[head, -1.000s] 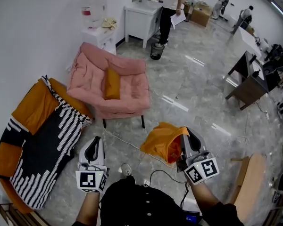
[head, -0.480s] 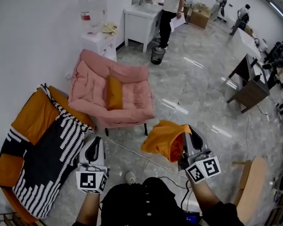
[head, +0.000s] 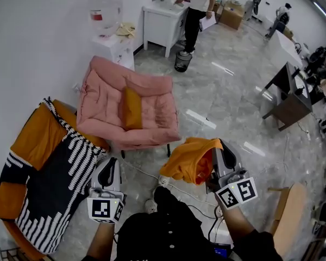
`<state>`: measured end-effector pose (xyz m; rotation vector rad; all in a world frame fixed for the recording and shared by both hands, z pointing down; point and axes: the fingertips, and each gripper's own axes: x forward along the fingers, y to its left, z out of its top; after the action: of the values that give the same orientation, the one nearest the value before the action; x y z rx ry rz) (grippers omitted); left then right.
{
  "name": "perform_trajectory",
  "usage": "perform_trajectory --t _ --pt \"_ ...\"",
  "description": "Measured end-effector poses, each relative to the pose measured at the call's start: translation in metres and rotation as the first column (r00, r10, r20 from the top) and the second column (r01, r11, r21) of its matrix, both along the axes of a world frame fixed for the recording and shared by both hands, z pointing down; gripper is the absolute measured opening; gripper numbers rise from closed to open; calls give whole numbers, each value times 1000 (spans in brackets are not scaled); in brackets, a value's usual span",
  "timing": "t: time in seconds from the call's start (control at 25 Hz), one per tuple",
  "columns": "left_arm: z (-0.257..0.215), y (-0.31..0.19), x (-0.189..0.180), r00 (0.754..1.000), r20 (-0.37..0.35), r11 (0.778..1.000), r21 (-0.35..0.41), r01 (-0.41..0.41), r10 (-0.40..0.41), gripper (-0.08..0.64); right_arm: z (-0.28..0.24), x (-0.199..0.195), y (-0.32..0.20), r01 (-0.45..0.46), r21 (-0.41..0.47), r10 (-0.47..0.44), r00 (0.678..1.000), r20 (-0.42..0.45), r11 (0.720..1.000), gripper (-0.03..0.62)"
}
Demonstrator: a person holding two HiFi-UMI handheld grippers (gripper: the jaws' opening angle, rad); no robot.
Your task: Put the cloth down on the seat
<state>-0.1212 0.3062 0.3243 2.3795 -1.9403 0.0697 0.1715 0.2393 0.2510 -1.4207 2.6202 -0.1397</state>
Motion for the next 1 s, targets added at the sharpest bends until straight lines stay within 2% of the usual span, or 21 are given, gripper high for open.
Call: perform_trajectory --t 0.52,1.0 --pt "-9 -126 -14 999 11 999 27 40 -41 25 -25 -26 -138 65 62 -66 998 22 996 38" --pt "-14 -206 -4 996 26 996 18 88 -89 25 -9 -32 -233 124 17 -124 992 34 992 37"
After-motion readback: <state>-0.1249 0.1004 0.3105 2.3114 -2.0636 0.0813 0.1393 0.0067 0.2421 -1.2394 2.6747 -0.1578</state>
